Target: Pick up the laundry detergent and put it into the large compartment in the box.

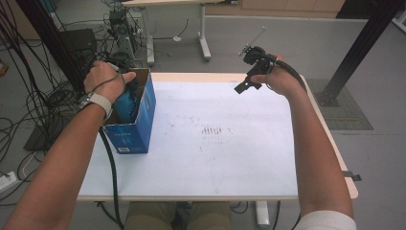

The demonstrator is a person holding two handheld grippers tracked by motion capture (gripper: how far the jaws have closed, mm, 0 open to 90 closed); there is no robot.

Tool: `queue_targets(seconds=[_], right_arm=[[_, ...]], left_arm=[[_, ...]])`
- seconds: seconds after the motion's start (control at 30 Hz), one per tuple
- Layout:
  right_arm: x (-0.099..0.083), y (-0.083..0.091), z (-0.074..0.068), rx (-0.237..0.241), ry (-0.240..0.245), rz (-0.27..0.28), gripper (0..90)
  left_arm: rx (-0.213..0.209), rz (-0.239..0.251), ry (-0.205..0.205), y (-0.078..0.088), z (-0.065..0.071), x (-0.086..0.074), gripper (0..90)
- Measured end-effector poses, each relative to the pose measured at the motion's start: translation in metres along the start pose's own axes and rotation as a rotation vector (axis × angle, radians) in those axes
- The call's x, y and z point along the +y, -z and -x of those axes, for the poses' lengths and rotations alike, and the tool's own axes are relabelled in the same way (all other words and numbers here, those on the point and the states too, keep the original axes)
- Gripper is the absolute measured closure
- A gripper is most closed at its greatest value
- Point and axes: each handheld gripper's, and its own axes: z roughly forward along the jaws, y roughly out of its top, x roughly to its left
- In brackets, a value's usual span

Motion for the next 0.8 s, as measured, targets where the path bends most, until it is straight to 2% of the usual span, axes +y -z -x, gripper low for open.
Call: queue_targets(seconds=[0.8], right_arm=[[0.0,-0.004,0.0,0.003,-0.003,-0.004,12.2]], left_arm=[[0.0,-0.019,-0.008,-0.032,-0.001,0.0,37.4]])
